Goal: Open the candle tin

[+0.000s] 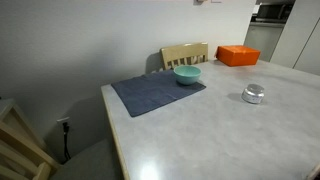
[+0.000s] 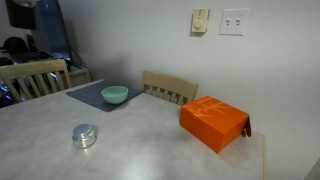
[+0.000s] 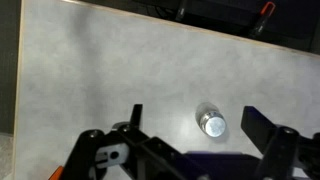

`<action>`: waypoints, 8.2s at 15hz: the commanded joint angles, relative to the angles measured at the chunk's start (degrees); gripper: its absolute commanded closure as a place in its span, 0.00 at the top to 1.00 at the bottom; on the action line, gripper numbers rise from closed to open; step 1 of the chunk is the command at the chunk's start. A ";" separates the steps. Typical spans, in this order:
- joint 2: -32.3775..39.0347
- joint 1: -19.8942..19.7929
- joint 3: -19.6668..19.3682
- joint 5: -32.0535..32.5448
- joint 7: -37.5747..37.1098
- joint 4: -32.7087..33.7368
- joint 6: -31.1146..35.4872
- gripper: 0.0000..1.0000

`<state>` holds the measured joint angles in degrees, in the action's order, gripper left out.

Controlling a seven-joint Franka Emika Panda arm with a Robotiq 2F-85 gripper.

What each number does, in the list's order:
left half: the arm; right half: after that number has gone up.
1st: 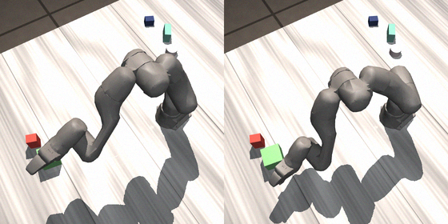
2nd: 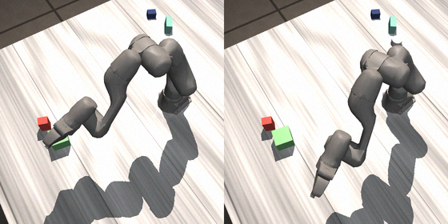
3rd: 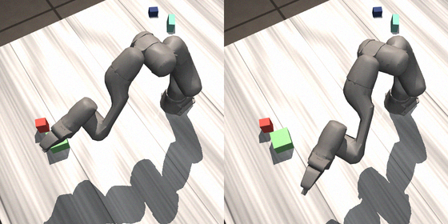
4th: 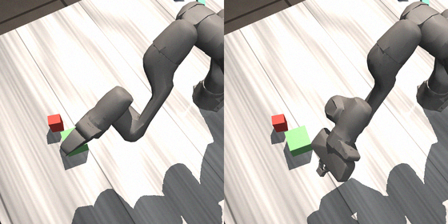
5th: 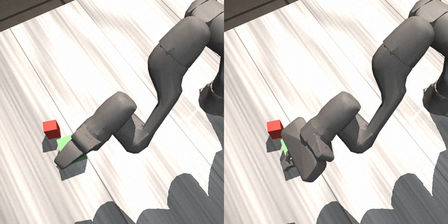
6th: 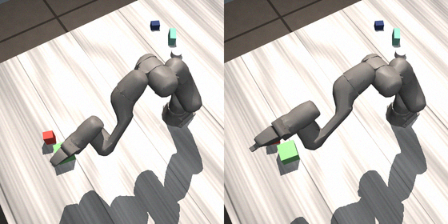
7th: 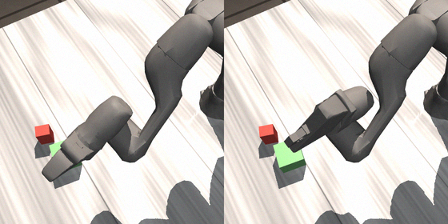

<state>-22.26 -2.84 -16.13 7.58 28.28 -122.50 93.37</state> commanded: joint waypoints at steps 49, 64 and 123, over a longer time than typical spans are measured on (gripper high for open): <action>35.53 4.02 19.27 -17.66 -25.06 -10.68 54.57 1.00; 38.96 4.46 17.83 -16.22 -30.17 -10.46 57.01 1.00; 45.36 -5.15 14.45 -30.99 -14.86 -1.72 53.80 0.43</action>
<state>16.16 -5.24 -4.21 -22.34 11.32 -130.08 148.35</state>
